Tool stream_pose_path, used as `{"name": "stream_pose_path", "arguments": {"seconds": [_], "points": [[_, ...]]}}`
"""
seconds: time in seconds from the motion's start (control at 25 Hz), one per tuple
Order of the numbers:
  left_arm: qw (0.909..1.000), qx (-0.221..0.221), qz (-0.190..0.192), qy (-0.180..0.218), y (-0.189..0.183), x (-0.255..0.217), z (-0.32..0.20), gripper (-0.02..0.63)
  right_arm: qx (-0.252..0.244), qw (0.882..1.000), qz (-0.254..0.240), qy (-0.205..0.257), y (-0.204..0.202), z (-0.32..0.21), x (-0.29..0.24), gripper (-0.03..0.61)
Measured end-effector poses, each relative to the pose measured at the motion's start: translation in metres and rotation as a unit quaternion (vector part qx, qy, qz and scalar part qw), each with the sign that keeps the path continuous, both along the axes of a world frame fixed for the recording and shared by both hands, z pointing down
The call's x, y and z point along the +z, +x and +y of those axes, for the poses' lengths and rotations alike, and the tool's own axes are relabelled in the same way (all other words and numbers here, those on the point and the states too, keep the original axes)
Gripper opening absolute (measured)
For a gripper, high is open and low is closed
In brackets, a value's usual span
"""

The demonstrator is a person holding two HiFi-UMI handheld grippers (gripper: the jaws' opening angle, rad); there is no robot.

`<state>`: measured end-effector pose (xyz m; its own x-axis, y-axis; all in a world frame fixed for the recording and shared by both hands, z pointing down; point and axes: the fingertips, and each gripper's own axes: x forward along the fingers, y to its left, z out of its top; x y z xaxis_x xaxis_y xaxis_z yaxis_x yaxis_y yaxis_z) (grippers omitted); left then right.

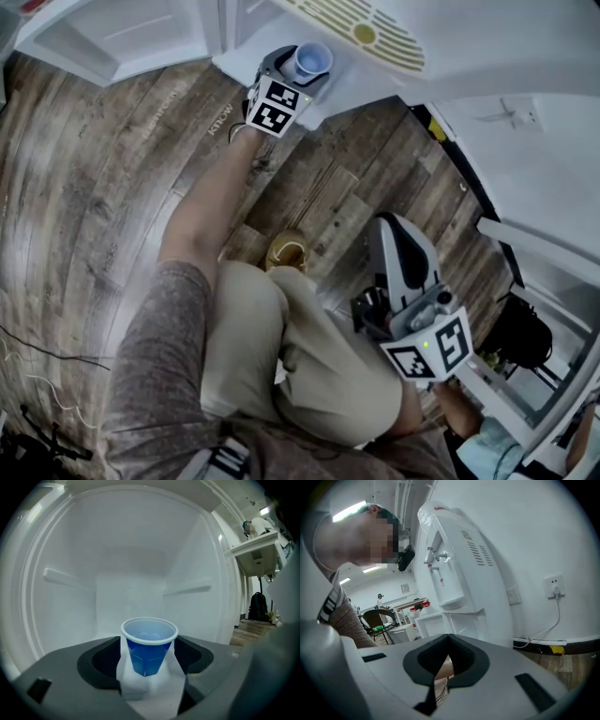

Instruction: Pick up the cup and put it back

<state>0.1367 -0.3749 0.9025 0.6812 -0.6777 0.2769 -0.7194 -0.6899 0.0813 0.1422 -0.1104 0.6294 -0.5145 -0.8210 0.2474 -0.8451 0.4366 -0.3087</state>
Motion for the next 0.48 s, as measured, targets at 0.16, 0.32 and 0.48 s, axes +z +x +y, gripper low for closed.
{"name": "stream_pose_path", "arguments": {"seconds": [0.16, 0.32, 0.48], "points": [[1.0000, -0.003, 0.003, -0.005, -0.005, -0.002, 0.005, 0.361, 0.003, 1.000, 0.000, 0.000, -0.001, 0.001, -0.001, 0.002], [0.9999, 0.006, 0.011, -0.011, -0.010, -0.016, 0.016, 0.362, 0.008, 1.000, 0.005, 0.004, -0.001, 0.000, -0.002, 0.002], [0.9996, 0.023, 0.012, -0.013, -0.022, -0.038, 0.033, 0.362, 0.016, 1.000, 0.010, -0.003, 0.001, 0.001, 0.002, 0.002]]}}
